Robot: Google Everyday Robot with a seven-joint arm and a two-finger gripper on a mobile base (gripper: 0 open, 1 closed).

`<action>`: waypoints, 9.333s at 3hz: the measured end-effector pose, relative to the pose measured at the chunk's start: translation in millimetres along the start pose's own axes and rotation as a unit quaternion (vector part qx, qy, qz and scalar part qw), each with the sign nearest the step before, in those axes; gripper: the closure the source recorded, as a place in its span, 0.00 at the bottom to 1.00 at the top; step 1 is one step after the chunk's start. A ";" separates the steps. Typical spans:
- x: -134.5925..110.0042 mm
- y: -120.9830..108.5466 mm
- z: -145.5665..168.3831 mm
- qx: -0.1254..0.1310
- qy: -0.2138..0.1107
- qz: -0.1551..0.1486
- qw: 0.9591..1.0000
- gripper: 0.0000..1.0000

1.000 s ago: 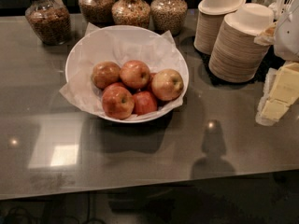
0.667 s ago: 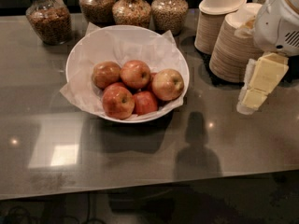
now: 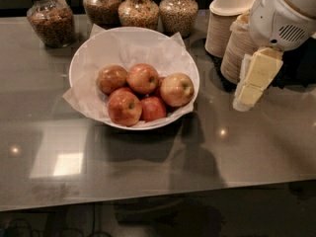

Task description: Pick apple from white bowl

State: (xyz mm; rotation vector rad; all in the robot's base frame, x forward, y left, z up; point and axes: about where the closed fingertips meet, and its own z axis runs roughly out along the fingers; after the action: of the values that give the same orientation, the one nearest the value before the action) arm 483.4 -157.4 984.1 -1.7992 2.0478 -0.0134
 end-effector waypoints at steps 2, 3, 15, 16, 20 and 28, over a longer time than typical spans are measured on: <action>-86.6 -26.9 46.8 -0.013 -0.099 -0.068 0.993 0.00; -86.6 -26.9 46.8 -0.013 -0.099 -0.068 0.993 0.00; -154.5 -26.8 114.1 -0.119 -0.258 -0.148 0.947 0.30; -156.7 -24.6 123.3 -0.132 -0.252 -0.151 0.947 0.30; -150.4 -27.2 144.6 -0.154 -0.226 -0.147 0.951 0.47; -147.6 -63.7 17.7 -0.081 -0.400 -0.109 0.906 1.00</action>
Offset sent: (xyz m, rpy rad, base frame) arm 0.0746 0.1534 -0.0104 0.2382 -0.0724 0.3240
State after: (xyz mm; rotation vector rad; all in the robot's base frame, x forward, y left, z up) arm 561.2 -22.9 1029.1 -1.7074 1.2832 0.7263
